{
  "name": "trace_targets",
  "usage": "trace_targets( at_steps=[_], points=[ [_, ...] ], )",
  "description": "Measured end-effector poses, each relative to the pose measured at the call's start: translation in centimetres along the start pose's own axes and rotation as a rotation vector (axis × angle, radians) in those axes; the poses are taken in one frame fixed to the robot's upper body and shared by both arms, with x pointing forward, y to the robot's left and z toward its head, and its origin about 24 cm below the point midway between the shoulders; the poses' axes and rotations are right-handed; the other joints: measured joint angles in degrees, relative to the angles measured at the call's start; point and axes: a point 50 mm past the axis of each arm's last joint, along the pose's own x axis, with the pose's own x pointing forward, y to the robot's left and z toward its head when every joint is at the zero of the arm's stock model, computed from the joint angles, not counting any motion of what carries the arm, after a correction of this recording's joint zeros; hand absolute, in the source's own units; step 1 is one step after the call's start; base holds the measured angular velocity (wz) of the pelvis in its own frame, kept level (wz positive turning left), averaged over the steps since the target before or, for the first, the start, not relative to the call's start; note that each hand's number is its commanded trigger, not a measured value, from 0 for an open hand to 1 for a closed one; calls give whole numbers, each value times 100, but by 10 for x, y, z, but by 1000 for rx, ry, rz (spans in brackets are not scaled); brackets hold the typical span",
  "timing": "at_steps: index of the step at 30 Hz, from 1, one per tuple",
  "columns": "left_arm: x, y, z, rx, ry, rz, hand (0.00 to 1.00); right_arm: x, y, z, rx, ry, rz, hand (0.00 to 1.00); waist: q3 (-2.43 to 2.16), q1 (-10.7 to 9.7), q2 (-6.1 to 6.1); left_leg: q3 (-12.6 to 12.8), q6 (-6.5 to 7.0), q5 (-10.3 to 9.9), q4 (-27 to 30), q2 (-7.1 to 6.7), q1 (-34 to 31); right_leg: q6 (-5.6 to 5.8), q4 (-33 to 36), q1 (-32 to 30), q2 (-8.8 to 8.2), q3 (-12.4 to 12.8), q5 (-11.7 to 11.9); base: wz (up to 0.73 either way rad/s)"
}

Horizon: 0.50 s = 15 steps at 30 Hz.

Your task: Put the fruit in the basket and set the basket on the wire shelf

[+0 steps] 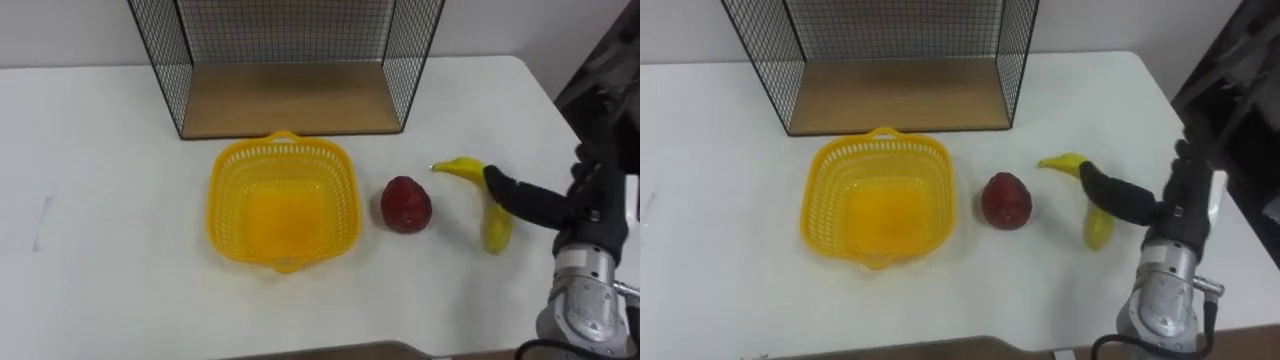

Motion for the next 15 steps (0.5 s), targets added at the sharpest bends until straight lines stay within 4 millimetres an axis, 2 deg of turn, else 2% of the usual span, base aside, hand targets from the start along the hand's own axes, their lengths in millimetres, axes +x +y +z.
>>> trace_targets(
  at_steps=[4, 7, 15],
  points=[
    [0, 0, 1, -2, -4, 0, 0, 1, 15, 2, -33, -20, 112, 0, -1, 134, -9, -60, 0, 0, 3, 2, 81, -6, -9, 82, 0, -36, 11, 5],
    [0, 0, 2, -6, -7, 0, 0, -2, 23, 0, -32, -10, 176, 0, -1, 144, -10, -121, -1, -1, 16, 2, 78, -8, -35, 161, -9, -117, 15, 13],
    [0, 0, 2, -1, -6, 0, 0, -3, 25, -10, -46, 32, 220, 0, 3, 146, 7, -222, -2, -1, 26, 4, 67, -15, -86, 233, -6, -224, 48, 7]
  ],
)
